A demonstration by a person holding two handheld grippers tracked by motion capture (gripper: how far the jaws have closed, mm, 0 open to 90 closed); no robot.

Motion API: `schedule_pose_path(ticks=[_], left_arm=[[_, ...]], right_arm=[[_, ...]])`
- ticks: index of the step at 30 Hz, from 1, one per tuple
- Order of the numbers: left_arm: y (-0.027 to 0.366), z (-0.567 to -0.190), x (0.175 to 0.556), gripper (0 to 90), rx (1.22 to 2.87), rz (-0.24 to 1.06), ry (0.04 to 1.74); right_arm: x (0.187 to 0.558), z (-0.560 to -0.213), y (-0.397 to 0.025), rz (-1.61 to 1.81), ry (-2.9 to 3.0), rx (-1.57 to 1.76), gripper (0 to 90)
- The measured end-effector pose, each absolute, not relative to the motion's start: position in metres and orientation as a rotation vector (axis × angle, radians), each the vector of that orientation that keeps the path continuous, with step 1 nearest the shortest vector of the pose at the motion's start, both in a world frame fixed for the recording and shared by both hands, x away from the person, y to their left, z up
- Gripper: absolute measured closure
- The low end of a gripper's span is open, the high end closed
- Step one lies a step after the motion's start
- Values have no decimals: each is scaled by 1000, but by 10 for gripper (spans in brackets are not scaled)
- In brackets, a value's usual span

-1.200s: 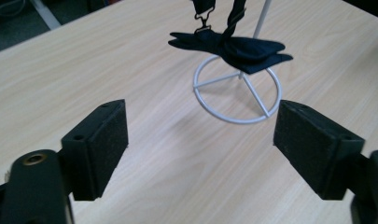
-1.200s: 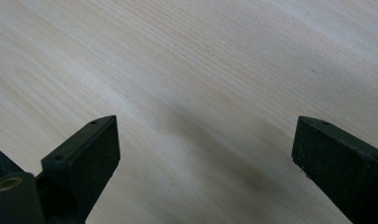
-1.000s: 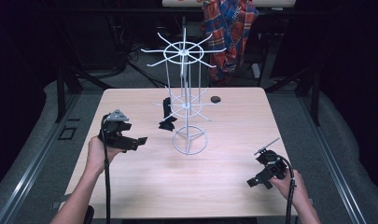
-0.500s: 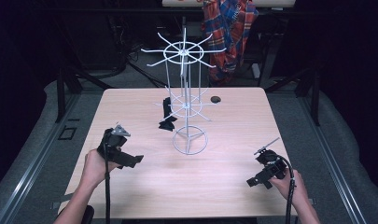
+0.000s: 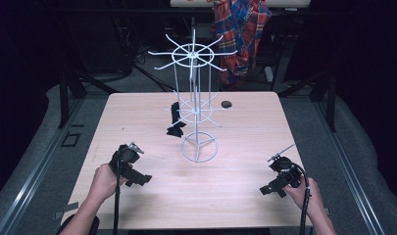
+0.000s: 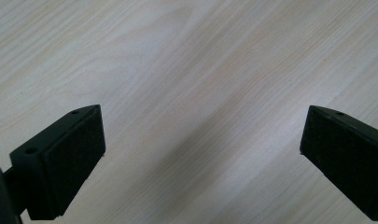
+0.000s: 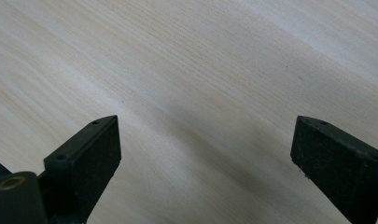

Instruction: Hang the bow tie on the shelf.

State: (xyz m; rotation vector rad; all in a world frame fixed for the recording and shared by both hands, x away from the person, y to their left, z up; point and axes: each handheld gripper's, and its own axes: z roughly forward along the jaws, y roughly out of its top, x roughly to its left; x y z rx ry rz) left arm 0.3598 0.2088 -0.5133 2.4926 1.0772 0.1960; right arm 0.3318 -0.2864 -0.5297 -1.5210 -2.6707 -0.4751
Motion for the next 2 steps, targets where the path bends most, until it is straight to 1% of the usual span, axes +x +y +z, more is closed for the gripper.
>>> schedule_pose_path(ticks=[1, 2], left_arm=[[209, -513, 360, 0, 2493, 196, 1077], [209, -512, 360, 0, 2485, 222, 1064]], right_arm=[[332, -530, -286, -475, -2671, -1521, 81], [332, -530, -287, -466, -2677, -1524, 81]])
